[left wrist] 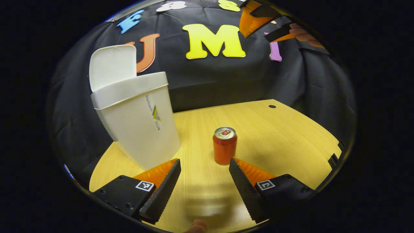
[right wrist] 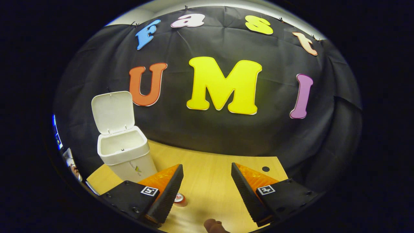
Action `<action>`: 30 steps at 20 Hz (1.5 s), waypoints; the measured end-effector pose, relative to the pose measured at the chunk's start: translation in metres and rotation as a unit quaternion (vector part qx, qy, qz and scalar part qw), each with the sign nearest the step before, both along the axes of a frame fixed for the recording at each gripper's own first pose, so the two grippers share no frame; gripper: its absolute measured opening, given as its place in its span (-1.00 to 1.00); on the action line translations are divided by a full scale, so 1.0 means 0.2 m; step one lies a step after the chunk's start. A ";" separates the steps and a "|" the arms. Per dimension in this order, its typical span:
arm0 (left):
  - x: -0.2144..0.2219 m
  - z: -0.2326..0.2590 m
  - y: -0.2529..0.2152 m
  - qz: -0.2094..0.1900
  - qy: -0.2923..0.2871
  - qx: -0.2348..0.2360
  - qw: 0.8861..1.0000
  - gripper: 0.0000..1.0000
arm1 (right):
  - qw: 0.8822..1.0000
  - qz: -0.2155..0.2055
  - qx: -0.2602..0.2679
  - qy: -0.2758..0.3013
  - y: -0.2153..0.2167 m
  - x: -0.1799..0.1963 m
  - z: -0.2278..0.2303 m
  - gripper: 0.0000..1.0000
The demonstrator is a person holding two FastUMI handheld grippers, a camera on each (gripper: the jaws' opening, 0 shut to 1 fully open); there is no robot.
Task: Press the lid of the desktop garbage bin to open it, pick up the crumpled paper on the desktop and throw it into the bin, then pick up the pop can on the desktop and drop it into the bin, and finally close the garbage bin lid.
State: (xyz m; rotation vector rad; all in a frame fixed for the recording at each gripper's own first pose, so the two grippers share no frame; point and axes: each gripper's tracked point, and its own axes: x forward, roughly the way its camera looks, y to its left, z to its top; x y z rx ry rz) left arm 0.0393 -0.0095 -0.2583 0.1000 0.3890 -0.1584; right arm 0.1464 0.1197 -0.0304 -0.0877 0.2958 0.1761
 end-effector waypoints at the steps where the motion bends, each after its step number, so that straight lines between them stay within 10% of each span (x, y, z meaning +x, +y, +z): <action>1: 0.02 -0.02 -0.03 -0.003 -0.001 0.000 1.000 0.97 | 1.000 -0.008 -0.003 0.003 -0.05 0.00 -0.02 0.89; 30: 0.49 -0.36 -0.26 -0.030 0.054 -0.007 0.998 0.87 | 0.993 -0.049 0.007 0.105 -0.28 0.23 -0.44 0.89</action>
